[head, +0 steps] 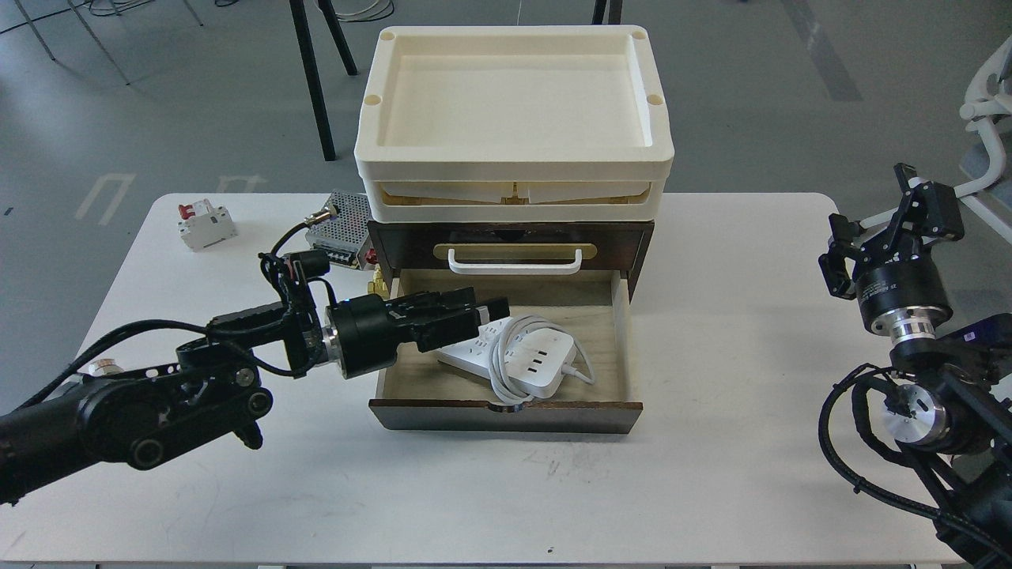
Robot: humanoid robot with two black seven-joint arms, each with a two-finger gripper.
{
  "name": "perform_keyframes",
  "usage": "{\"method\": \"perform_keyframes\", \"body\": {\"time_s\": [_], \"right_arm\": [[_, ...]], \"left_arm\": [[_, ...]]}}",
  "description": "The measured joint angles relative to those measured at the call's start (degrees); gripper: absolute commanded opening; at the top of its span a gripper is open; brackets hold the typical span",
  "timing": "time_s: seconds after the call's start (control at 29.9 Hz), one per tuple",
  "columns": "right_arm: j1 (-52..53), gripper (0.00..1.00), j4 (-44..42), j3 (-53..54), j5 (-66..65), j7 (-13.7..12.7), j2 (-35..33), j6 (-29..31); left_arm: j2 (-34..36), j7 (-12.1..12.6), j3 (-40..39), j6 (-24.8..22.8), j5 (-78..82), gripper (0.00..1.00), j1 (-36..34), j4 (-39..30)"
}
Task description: Put charging cable into cabinet
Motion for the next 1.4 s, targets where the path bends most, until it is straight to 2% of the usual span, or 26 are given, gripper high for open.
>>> {"method": "perform_keyframes", "body": {"time_s": [0.1, 0.2, 0.4, 0.57, 0.7, 0.8, 0.97, 1.07, 1.14, 1.2, 1.4], "right_arm": [[0.0, 0.99, 0.0, 0.0, 0.0, 0.0, 0.0, 0.0], [0.0, 0.99, 0.0, -0.05, 0.0, 0.0, 0.0, 0.0], [0.0, 0.99, 0.0, -0.14, 0.0, 0.0, 0.0, 0.0], [-0.01, 0.99, 0.0, -0.19, 0.0, 0.0, 0.0, 0.05], [-0.01, 0.99, 0.11, -0.26, 0.0, 0.0, -0.11, 0.09], [0.0, 0.99, 0.23, -0.27, 0.0, 0.0, -0.27, 0.18], [0.46, 0.99, 0.27, -0.18, 0.0, 0.0, -0.71, 0.16], [0.58, 0.99, 0.26, -0.11, 0.0, 0.0, -0.77, 0.1], [0.61, 0.99, 0.22, -0.1, 0.0, 0.0, -0.77, 0.09], [0.69, 0.99, 0.19, -0.1, 0.0, 0.0, -0.75, 0.08], [1.28, 0.99, 0.09, -0.09, -0.07, 0.0, -0.73, 0.11]], "left_arm": [[7.9, 0.0, -0.68, 0.46, -3.37, 0.94, 0.46, -5.56], [13.6, 0.0, -2.3, 1.36, -10.95, 0.94, 0.65, -7.41], [20.26, 0.0, -5.91, 2.18, -36.5, 0.95, 0.77, -6.5], [21.87, 0.0, -7.26, 1.95, -54.7, 0.95, 0.77, -3.53], [20.64, 0.0, -7.37, 0.67, -65.73, 0.95, 1.05, 3.89], [16.93, 0.0, -7.36, -2.95, -71.57, 0.95, 1.21, 13.13], [9.82, 0.0, -7.49, -13.33, -79.19, 0.95, 1.22, 30.32], [6.43, 0.0, -8.63, -19.8, -83.62, 0.96, 1.22, 38.24], [4.59, 0.0, -10.42, -23.98, -85.61, 0.99, 1.22, 41.95], [3.17, 0.0, -12.36, -26.21, -86.44, 0.99, 1.22, 44.62], [-0.39, 0.0, -12.49, -27.18, -84.75, 1.0, 1.22, 49.85]]}}
